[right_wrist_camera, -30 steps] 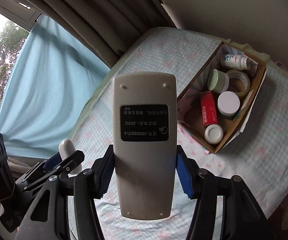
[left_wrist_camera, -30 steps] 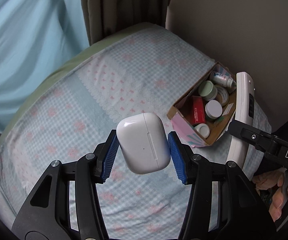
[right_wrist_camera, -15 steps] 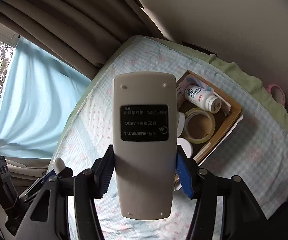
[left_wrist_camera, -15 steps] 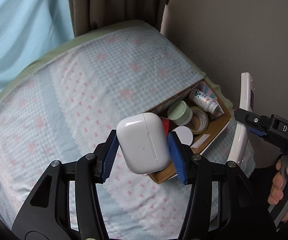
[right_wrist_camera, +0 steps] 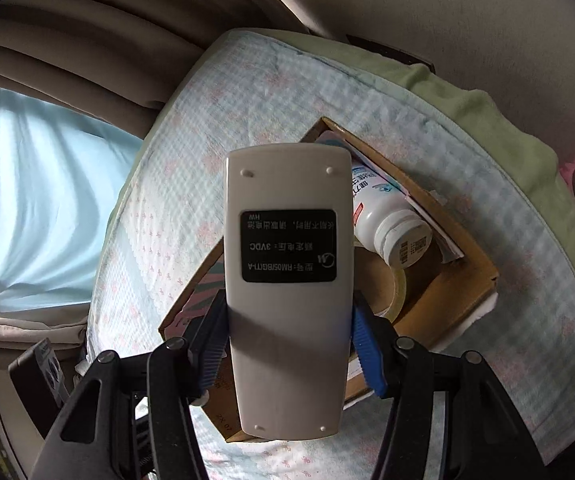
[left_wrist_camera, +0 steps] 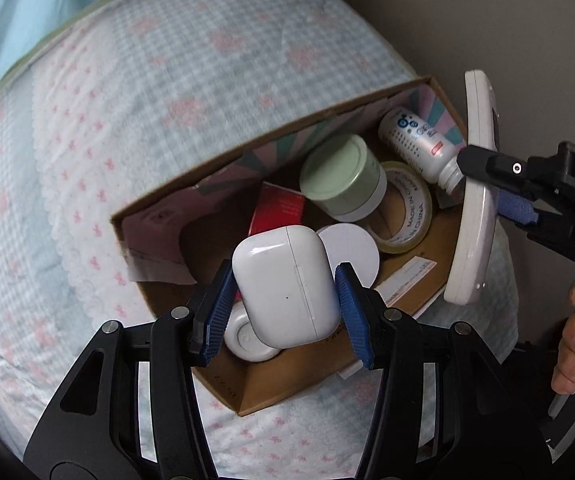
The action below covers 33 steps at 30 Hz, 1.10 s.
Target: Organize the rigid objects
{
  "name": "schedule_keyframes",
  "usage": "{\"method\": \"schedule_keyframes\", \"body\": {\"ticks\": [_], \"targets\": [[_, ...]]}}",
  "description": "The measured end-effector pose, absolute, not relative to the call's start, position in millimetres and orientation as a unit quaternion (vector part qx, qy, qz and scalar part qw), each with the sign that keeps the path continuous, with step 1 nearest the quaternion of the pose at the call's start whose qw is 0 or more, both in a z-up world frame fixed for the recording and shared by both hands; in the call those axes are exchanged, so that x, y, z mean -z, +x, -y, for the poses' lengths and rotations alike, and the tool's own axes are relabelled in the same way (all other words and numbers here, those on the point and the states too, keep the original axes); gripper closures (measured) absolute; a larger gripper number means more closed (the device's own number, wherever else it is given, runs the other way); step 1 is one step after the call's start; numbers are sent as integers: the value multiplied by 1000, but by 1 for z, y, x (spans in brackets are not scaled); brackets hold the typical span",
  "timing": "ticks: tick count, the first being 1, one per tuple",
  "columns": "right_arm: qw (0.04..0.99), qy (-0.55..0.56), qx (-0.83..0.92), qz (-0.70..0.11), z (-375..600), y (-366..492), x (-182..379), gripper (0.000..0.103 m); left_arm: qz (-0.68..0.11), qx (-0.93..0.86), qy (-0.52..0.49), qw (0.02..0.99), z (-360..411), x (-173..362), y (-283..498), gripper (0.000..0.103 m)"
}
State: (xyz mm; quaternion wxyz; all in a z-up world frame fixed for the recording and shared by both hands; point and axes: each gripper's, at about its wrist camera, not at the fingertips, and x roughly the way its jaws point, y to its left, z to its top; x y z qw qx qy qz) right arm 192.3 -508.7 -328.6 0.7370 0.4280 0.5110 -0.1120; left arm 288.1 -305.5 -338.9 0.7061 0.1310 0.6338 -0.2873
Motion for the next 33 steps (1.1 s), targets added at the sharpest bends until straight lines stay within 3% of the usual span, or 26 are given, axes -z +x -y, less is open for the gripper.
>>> {"method": "schedule_keyframes", "body": {"ticks": [9,11,12,13,15,21,33], "targets": [[735,396,110,-539,503,209,358,49,-649,270,174,689,319,373,277,54],[732,394,118,-543,504,212,359,44,-648,264,189,689,324,371,278,35],[728,400,123,-543,505,213,358,33,-643,258,198,693,326,369,278,5],[724,404,128,-544,506,213,357,13,-636,258,201,699,326,365,276,0],[723,396,135,-550,509,215,353,0,-630,269,197,702,325,358,272,0],[740,340,150,-560,512,206,338,0,-620,275,213,704,324,352,259,0],[737,344,160,-559,511,189,332,0,-606,285,212,712,324,331,243,0]]}}
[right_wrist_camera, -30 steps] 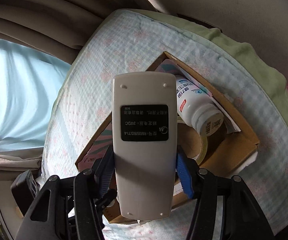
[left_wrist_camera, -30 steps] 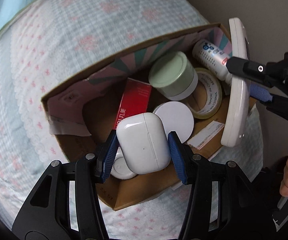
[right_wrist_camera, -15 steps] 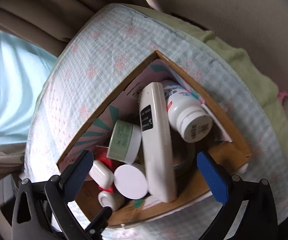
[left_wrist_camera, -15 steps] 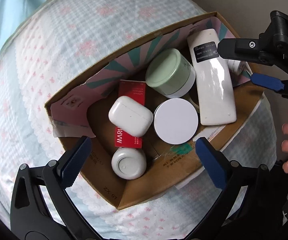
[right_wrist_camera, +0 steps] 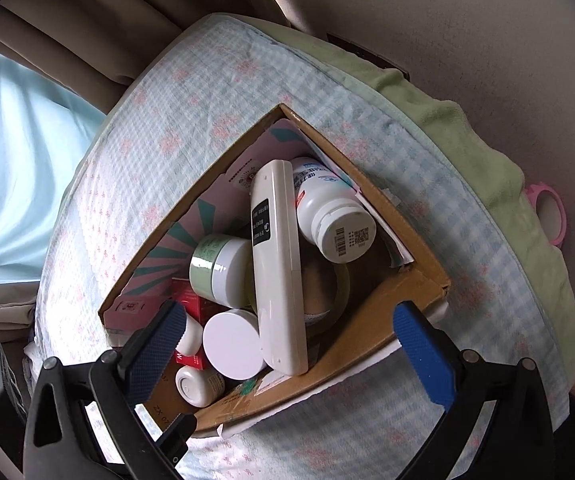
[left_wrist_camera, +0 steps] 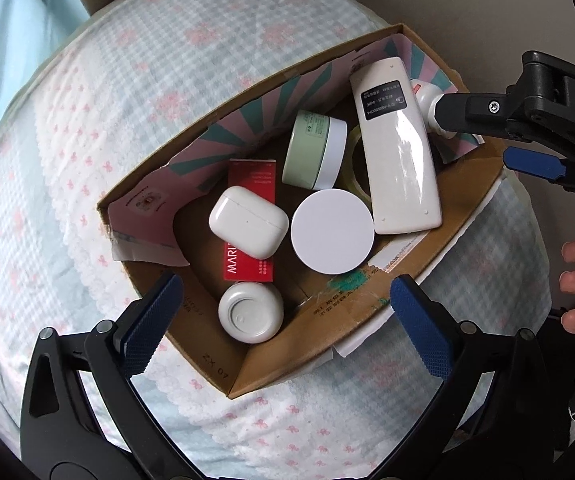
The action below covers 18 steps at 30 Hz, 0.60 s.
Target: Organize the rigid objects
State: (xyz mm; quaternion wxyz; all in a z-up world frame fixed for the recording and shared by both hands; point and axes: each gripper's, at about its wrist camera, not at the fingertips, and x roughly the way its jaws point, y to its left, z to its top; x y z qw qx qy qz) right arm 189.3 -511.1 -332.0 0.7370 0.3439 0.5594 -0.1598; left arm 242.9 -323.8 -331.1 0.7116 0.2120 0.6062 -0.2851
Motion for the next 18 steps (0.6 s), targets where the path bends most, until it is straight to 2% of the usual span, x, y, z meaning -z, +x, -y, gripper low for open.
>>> {"method": "schedule_keyframes", "body": {"ticks": [9,18], "targets": [[763,316,146,-545,486,181,283,0,-579,291,181,740,297,278,230,0],[841,186,79,-502,394,164,147,0,-502,245,100,823,185,147,201,0]]}}
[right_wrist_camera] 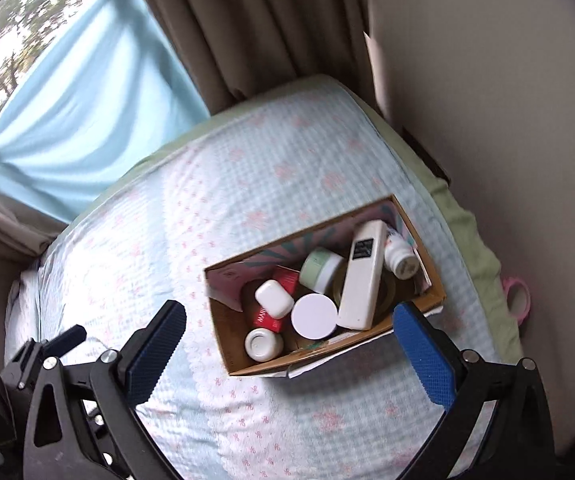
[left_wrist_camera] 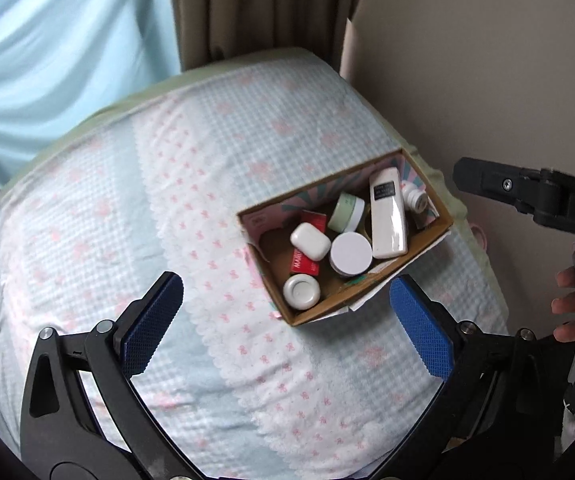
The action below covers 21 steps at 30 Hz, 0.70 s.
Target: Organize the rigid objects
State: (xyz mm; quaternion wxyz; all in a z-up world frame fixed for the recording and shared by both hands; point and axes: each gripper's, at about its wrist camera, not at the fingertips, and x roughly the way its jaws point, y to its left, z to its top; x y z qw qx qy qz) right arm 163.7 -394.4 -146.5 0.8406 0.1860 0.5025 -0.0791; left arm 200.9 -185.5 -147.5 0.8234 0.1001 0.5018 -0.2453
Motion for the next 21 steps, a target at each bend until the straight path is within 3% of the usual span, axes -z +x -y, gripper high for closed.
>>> {"method": "schedule_keyframes", "body": {"ticks": [11,21], "targets": [[930,42,7,-366,264,94,-3,0,-352,153,-2,923,23,5,117,0],[955,6,-3,-296,218,48,-24,0,-241,89,-9,966,-33,-27,48,0]]}}
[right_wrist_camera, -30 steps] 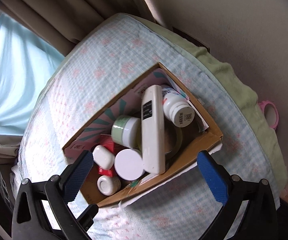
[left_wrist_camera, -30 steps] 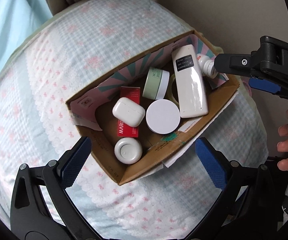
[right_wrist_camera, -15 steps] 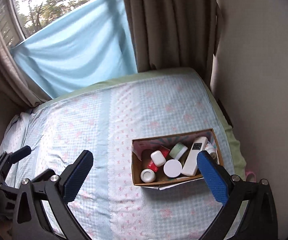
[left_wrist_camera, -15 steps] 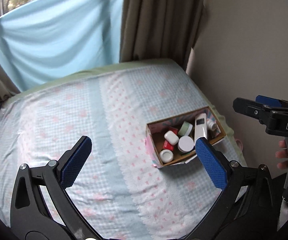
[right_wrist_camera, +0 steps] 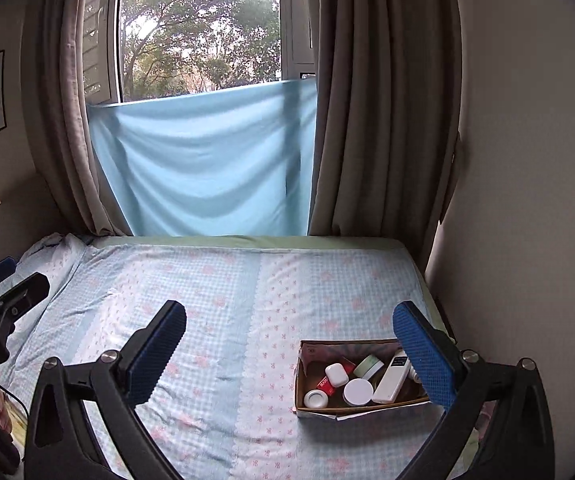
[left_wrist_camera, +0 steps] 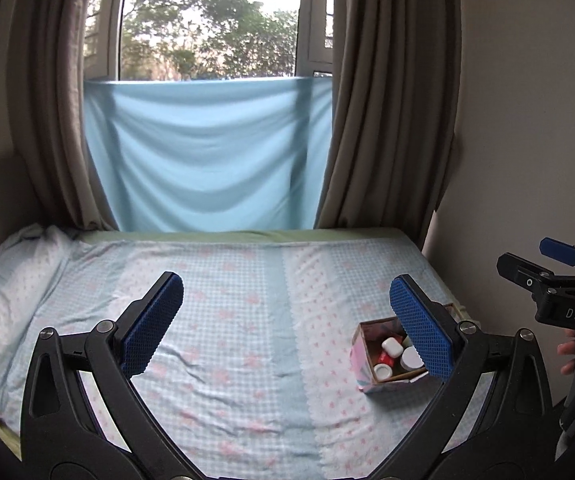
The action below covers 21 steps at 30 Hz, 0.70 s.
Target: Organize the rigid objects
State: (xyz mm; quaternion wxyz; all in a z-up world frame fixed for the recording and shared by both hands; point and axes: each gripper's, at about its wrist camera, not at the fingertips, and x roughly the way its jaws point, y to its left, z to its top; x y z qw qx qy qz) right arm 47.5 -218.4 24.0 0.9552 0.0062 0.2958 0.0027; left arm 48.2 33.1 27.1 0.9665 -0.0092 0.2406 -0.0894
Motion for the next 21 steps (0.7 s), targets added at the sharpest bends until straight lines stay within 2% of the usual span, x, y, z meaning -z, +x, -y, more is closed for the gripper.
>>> {"method": "schedule_keyframes", "body": {"ticks": [9,21], "targets": [[961,13,8,-278,216,43,-29,0,-215,91,0,972,-37,-26,37,0],[962,11,13,-273,215,47,-30,0,-223,105,3,969,-33,-28,41,0]]}}
